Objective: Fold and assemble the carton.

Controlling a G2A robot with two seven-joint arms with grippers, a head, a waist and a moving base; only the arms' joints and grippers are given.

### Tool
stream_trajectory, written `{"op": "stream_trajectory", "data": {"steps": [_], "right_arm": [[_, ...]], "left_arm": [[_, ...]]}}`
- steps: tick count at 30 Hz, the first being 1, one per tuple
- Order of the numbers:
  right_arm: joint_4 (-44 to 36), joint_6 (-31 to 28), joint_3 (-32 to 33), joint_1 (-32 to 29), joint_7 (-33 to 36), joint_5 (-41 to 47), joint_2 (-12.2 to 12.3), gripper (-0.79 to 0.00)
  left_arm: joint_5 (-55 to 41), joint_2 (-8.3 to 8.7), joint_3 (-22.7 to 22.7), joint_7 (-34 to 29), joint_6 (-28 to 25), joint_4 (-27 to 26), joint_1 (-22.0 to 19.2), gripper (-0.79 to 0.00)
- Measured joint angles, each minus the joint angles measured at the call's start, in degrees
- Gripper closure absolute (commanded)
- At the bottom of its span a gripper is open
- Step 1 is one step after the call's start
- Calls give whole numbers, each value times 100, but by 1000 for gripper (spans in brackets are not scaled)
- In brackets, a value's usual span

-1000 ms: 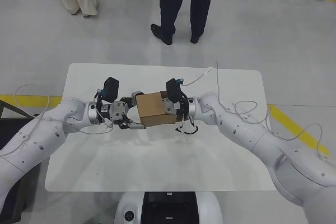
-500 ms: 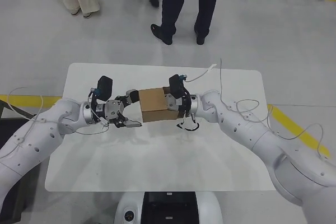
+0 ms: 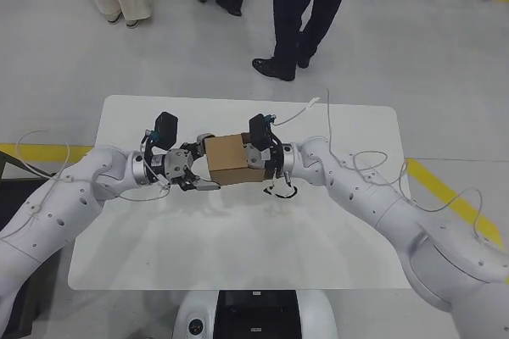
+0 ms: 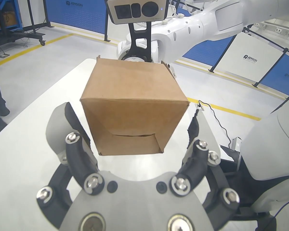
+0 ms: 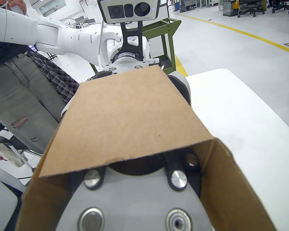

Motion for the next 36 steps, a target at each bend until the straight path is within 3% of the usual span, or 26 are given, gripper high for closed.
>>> {"op": "stream_trajectory", "data": {"steps": [4,7,9,16,19,26,36], "right_arm": [[33,0,53,-21,35,-15,-32,0],[59,0,86,-33,56,-22,-48,0],[68,0,106,-42,62,-33,-55,0],[81,0,158,-66,87,-41,-68,0],[112,0,185,-72,99,-22,-71,-142],[210,0,274,-82,90,2,-59,-268],[436,0,485,-127,-10,31,27,-314]], "left_arm": [[-29,-46,-42,-73,0,36,8,-496],[-51,-75,-74,-109,0,72,22,-382],[-60,-95,-92,-141,0,98,33,-348],[-102,-147,-148,-258,0,135,55,-360],[-104,-150,-198,-275,0,123,83,-363],[-102,-121,-315,-221,0,142,217,-372],[-49,-26,-482,-38,0,148,389,-376]]}}
